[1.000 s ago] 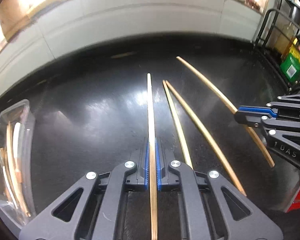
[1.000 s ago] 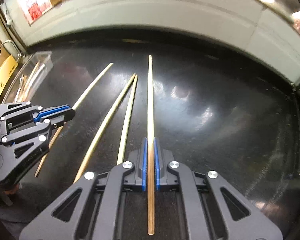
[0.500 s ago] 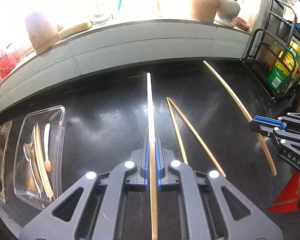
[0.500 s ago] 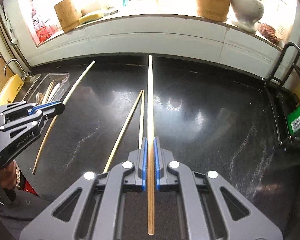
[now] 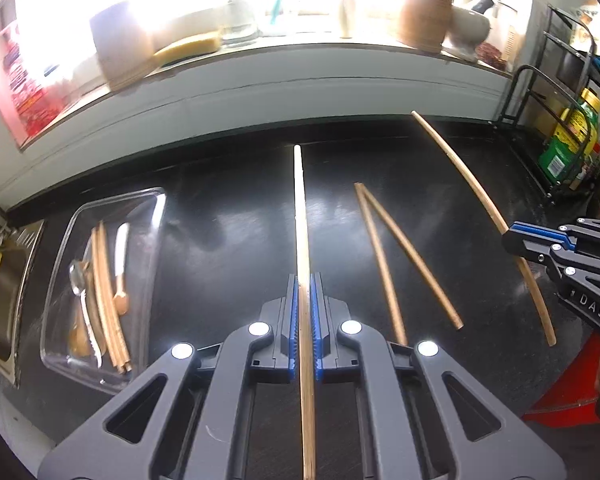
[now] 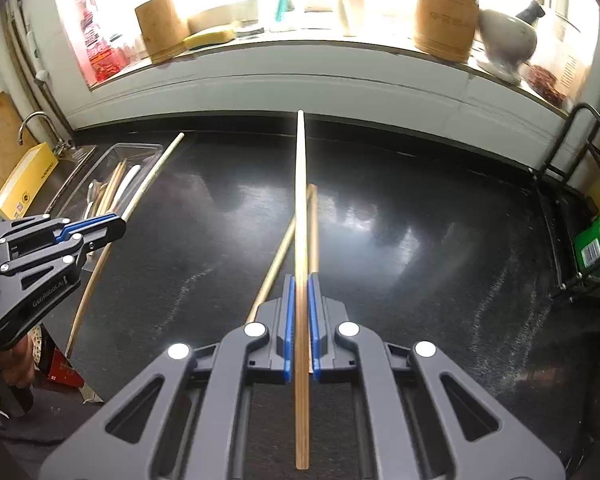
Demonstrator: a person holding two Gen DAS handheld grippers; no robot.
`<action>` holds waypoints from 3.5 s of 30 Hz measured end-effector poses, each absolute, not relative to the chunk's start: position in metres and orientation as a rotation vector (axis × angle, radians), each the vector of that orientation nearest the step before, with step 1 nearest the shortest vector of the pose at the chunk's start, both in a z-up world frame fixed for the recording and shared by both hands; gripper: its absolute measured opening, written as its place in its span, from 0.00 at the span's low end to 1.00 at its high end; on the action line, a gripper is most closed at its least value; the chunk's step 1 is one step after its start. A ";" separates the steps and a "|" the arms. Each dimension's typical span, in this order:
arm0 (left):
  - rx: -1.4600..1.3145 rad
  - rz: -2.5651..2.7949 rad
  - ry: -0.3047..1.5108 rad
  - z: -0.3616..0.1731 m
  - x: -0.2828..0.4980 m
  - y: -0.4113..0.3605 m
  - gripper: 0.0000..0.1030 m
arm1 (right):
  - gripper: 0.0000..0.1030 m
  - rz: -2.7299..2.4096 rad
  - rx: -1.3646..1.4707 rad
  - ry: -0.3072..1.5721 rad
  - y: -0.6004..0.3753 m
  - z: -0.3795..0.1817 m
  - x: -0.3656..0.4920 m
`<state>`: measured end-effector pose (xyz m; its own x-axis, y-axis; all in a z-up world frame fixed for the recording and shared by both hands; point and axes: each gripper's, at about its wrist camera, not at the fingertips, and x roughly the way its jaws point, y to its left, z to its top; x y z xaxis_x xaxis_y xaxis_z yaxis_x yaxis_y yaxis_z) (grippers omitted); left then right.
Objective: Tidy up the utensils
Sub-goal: 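Carry both chopsticks over the clear tray with both tools, then open both tools to drop the two chopsticks into the tray, then move both open tools back toward the last two chopsticks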
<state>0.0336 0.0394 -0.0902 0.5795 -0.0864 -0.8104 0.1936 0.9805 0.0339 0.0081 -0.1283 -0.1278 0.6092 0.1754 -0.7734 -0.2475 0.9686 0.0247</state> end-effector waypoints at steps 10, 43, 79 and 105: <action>0.046 -0.002 0.955 -0.088 0.020 0.130 0.05 | 0.07 0.389 -0.151 0.889 -0.034 -0.125 0.019; -0.190 0.179 1.045 -0.127 0.098 0.327 0.05 | 0.07 0.636 -0.102 1.089 0.221 -0.161 0.119; -0.270 0.244 1.005 -0.124 0.112 0.366 0.91 | 0.83 0.524 0.054 1.084 0.176 -0.165 0.177; 0.016 -0.188 0.959 -0.089 0.054 0.086 0.91 | 0.83 0.138 0.115 0.928 -0.105 -0.123 0.009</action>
